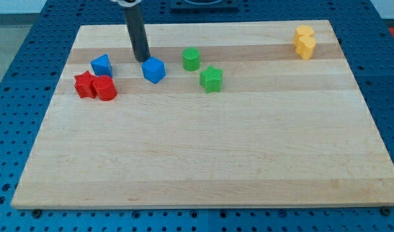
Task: Move the blue cube to the bottom left of the green circle
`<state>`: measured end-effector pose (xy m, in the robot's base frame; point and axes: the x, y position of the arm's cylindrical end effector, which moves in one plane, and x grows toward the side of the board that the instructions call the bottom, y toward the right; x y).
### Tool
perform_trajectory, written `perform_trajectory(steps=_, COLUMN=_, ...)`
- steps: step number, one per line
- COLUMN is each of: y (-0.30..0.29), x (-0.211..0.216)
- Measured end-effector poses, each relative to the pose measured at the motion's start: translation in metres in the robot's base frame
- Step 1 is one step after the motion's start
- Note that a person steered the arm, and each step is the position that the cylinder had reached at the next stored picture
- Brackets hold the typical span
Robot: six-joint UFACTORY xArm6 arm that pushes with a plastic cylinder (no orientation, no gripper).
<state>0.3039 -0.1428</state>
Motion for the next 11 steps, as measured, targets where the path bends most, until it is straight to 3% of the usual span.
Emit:
perform_trajectory(steps=3, y=-0.007, x=0.018)
perform_trajectory(steps=5, y=0.049, x=0.026)
perform_trajectory(steps=7, y=0.013, x=0.008)
perform_trajectory(steps=10, y=0.025, x=0.09)
perform_trajectory(steps=11, y=0.033, x=0.092)
